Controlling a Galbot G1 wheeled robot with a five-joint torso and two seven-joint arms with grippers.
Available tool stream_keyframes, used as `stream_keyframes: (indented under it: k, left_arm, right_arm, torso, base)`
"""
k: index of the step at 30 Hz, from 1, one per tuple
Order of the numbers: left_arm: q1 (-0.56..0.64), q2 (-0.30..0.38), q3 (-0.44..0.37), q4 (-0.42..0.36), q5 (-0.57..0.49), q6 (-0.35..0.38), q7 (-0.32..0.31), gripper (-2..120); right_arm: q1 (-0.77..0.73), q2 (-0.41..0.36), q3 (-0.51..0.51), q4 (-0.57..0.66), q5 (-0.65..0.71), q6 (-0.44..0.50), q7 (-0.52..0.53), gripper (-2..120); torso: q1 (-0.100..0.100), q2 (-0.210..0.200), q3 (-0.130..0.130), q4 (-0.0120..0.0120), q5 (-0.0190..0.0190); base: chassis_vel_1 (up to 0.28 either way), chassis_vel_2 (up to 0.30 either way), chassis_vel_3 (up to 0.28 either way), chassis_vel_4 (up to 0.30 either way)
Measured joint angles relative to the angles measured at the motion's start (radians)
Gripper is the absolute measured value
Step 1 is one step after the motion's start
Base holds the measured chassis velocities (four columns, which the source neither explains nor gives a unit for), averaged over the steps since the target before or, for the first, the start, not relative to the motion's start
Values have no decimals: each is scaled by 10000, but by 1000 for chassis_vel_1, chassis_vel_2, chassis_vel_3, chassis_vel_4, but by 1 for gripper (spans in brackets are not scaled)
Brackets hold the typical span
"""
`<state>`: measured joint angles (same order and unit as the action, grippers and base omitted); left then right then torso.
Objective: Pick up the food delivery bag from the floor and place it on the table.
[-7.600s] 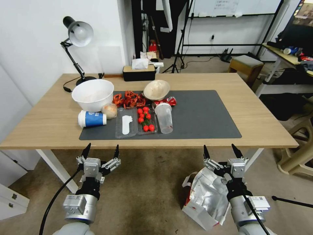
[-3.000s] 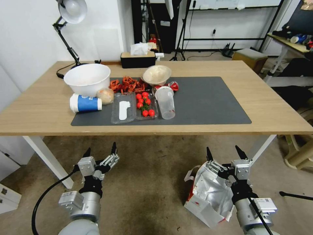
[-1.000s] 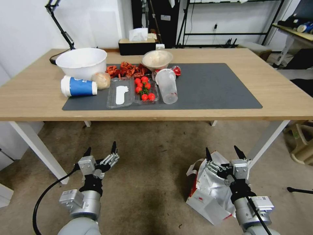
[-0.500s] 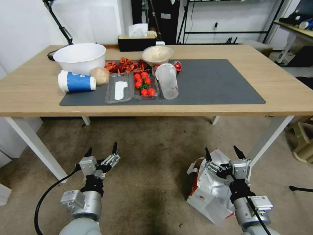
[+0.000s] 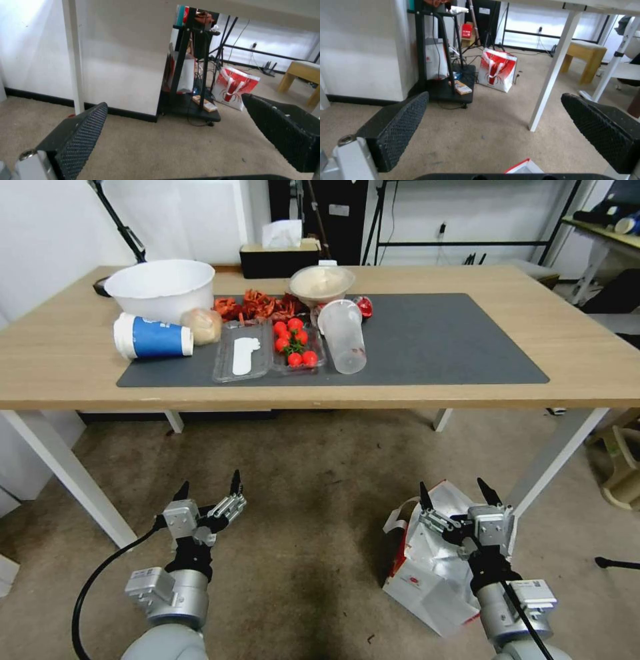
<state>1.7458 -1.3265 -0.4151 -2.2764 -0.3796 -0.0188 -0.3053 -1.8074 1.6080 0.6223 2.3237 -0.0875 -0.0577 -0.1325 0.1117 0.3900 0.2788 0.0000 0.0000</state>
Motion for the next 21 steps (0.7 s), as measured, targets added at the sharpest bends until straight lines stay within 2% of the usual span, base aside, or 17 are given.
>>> stream_keyframes:
  k: [21]
  left_arm:
    - [80,-72,61,0,2,22,13,100]
  right_arm:
    - [-57,0,91,-1,119,30,3,100]
  torso:
    - [-261,-851,-596,0,1]
  base:
    - [0,0,0,0]
